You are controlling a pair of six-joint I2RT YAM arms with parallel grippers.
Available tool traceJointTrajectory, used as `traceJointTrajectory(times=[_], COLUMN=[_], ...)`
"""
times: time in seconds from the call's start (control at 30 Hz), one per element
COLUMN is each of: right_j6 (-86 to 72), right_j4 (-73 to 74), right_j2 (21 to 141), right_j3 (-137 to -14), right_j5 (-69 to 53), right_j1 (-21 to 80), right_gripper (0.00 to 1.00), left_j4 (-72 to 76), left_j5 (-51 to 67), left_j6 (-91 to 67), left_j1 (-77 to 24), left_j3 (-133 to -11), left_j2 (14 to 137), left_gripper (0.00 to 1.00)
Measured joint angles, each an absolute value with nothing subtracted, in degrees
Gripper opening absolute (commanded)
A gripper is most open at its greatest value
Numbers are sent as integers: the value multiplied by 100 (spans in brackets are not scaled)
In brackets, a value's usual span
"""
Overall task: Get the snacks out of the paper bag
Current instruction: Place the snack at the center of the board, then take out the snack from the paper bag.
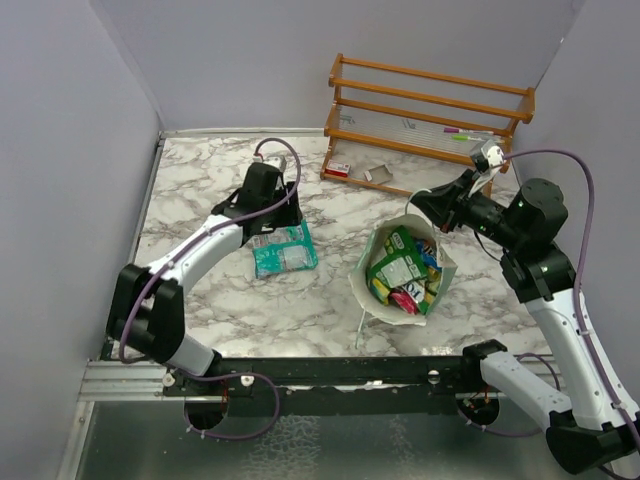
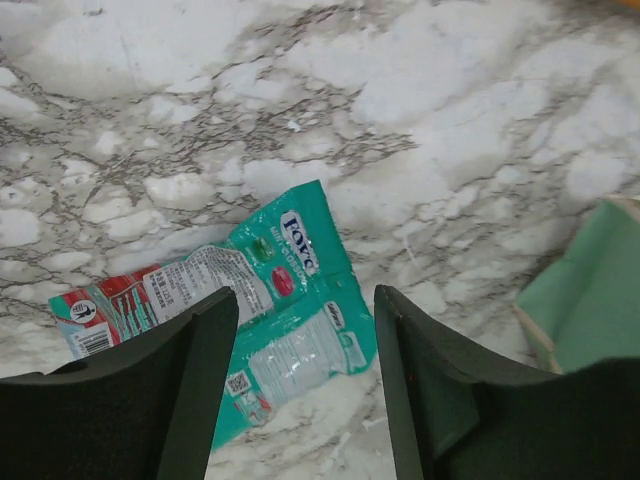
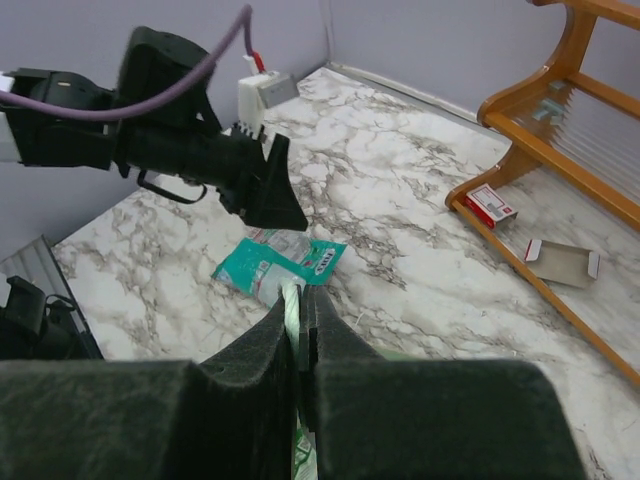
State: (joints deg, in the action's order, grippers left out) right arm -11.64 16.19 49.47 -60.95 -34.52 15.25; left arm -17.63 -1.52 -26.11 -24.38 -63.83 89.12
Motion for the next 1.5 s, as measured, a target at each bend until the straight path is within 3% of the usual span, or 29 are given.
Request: traceJointTrajectory(times=[0.07,0.2,0.4,0.6,0.77,1.0,1.27,1.5], right_j6=[-1151,-1107,-1081,-1066,-1059,-1015,-1017,-1020], right_j4=[1581,1514,1385,1361,1363,1380,1415,1420], right_j2=[4888,4838,4829,4836,4834,4768,4674,4670], right_j3=[-6020,-5931,-5865,-5863,-5863,-5863,-5863,-5863], right_j5=[-3452,-3448,-3422,-3391,-3339,-3223,-3181,-3179], right_j1=[1525,1525,1525,1525,1525,1525,1525,1525], right_gripper=[4,4,4,4,4,4,4,4], left_j4=[-1605,-1177,-440,-180,-237,-550,-825,-864], left_j5=[104,434,311,-552,-1544,-2370,-2877,-2998], left_j6=[-2628,-2576,-2226,-1691,-1177,-943,-805,-746], left_j1=[-2440,-2578,-4158,-6117,-7408,-7760,-7762,-7762], left_j3=[-6176,-6047,-6086,-6104,-6608,-7275,-7472,-7518], left_j2=[8484,7450,6519,6643,7505,8790,9428,9664], left_gripper=[69,72,72,69,57,54,52,58])
